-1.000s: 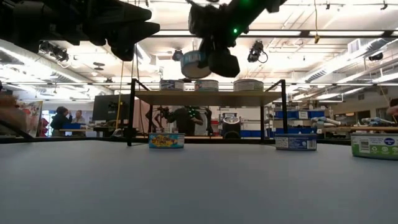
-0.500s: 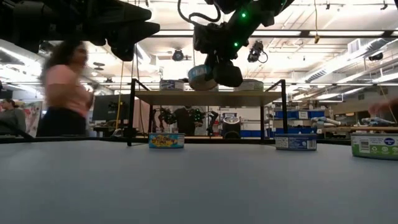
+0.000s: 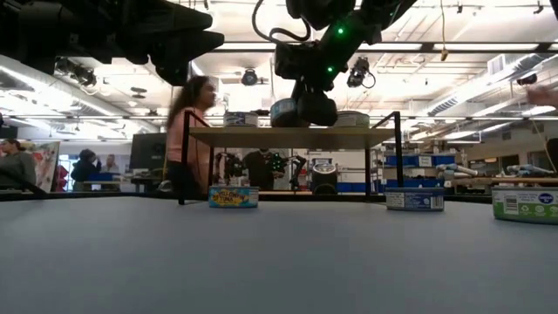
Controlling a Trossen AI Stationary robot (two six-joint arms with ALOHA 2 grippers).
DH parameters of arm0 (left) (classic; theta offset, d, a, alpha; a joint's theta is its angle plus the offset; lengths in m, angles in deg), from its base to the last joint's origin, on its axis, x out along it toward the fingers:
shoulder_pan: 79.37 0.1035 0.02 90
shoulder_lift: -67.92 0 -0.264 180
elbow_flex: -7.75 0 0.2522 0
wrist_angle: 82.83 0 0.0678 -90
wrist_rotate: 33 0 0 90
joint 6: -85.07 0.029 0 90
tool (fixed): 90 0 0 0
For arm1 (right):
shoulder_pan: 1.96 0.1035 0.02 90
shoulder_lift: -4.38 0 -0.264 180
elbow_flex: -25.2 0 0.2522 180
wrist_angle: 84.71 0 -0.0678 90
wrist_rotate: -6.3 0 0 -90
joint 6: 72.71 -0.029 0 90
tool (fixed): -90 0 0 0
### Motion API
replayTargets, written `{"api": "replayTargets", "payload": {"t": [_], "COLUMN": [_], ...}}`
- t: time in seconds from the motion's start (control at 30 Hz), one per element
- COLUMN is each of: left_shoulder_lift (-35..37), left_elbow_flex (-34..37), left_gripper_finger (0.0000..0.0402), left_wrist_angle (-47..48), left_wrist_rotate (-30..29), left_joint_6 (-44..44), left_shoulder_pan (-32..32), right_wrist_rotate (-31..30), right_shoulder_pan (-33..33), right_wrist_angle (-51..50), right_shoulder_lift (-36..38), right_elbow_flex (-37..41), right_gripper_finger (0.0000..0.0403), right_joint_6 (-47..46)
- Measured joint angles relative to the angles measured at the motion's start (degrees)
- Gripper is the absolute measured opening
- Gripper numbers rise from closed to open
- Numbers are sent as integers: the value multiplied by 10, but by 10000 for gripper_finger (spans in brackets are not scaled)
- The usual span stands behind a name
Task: Stack canned seafood by type on shelf
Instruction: Put the light blue tuna can on the shelf aligned with the other light blue tuna can
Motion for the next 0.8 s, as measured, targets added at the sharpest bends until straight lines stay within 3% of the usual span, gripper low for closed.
{"api": "replayTargets", "payload": {"t": [0.8], "left_shoulder_lift": [0], "left_elbow_flex": [0], "left_gripper_finger": [163], "left_wrist_angle": [1], "left_wrist_rotate": [9], "left_joint_6": [-1], "left_shoulder_pan": [0], "right_wrist_rotate": [41], "right_shoulder_pan": [-1], "right_wrist_angle": [-1], "right_shoulder_lift": [0], "right_elbow_flex": [0], "right_gripper_finger": [288], "right_joint_6": [-88]}}
